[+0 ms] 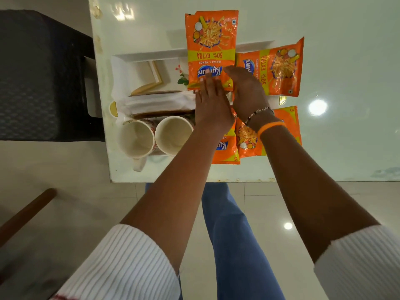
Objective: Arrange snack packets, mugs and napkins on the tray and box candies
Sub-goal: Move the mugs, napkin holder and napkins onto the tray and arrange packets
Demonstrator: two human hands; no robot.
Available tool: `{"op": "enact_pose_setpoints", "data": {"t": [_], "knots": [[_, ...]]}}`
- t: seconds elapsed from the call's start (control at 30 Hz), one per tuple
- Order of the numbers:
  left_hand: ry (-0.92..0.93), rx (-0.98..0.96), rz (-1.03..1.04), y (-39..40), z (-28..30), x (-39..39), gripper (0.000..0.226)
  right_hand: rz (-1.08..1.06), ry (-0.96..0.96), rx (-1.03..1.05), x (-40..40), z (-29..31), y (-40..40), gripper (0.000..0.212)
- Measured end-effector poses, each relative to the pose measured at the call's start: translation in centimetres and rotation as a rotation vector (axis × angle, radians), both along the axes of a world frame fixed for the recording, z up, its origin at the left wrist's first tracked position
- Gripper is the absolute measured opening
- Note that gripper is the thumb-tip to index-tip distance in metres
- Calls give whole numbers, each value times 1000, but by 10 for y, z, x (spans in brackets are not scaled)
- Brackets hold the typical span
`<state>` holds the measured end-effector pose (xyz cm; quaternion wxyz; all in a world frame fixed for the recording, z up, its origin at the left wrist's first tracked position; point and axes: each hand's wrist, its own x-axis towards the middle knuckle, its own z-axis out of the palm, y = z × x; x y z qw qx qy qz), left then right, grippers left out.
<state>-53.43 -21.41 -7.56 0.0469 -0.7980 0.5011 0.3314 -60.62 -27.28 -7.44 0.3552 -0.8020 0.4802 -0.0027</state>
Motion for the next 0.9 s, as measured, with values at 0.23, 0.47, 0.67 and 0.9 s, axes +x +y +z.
{"op": "enact_pose_setpoints", "data": {"t": [0.23, 0.47, 0.67, 0.9], "knots": [[230, -239, 129, 17, 33, 4, 56, -106, -31, 17, -11, 11, 2, 46], [793, -352, 887, 143, 67, -20, 20, -635, -121, 73, -83, 33, 116, 19], [744, -232, 1867, 212, 21, 24, 24, -1329, -325, 633, -92, 14, 160, 17], [875, -416, 1879, 203, -1, 98, 21, -1416, -484, 846, -55, -2, 134, 38]]}}
